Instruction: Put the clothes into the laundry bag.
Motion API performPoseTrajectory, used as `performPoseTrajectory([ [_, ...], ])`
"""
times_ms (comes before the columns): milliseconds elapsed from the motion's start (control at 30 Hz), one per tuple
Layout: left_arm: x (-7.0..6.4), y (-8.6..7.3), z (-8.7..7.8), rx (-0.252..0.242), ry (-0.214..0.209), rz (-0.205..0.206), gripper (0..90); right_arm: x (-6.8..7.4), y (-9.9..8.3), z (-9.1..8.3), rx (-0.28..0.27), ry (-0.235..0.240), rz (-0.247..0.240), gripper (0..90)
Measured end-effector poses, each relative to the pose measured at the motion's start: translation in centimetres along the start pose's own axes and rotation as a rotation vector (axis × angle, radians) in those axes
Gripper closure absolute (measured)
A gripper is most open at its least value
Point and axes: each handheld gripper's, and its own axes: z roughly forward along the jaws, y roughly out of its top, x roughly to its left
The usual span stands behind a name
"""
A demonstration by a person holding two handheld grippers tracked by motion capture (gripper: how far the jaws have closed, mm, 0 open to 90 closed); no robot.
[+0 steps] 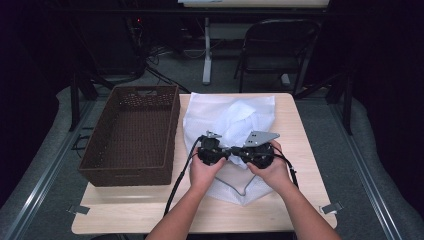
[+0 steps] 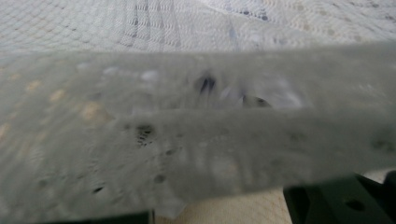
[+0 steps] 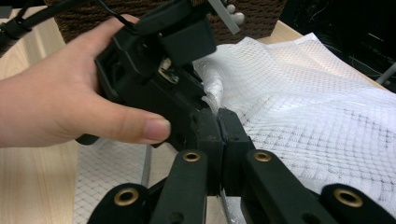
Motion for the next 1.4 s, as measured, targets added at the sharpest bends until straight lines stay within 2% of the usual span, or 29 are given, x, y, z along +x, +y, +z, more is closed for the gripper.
performPoseTrajectory([
  [100,-0.1,-0.2,-0.6,0.000,0.000,0.007,53.5,0.0,0.0,-0.1,-0.003,-0.003,0.001,89.4],
  [267,-0.5,-0.7,-1.5,-0.008,0.012,0.048,52.6,-0.1,0.1,-0.3,-0.005,-0.004,0.002,89.3],
  [367,-0.5,-0.9,-2.0,-0.022,0.010,0.039,52.7,-0.1,0.1,-0.3,-0.004,-0.004,0.002,89.3],
  [800,-0.1,-1.6,-5.1,-0.051,0.010,0.076,53.2,-0.1,0.3,-0.4,-0.001,0.004,0.005,89.3],
  [1100,-0.3,-2.5,-7.5,-0.034,-0.003,0.123,53.0,-0.1,0.4,-0.6,0.006,0.015,0.010,89.3],
  [1200,-0.1,-2.7,-8.4,-0.032,0.006,0.149,52.7,0.0,0.4,-0.5,0.017,0.016,0.010,89.3],
  [1400,0.9,-3.3,-9.9,-0.039,0.007,0.137,51.9,0.1,0.8,-0.6,0.024,0.013,0.015,89.3],
])
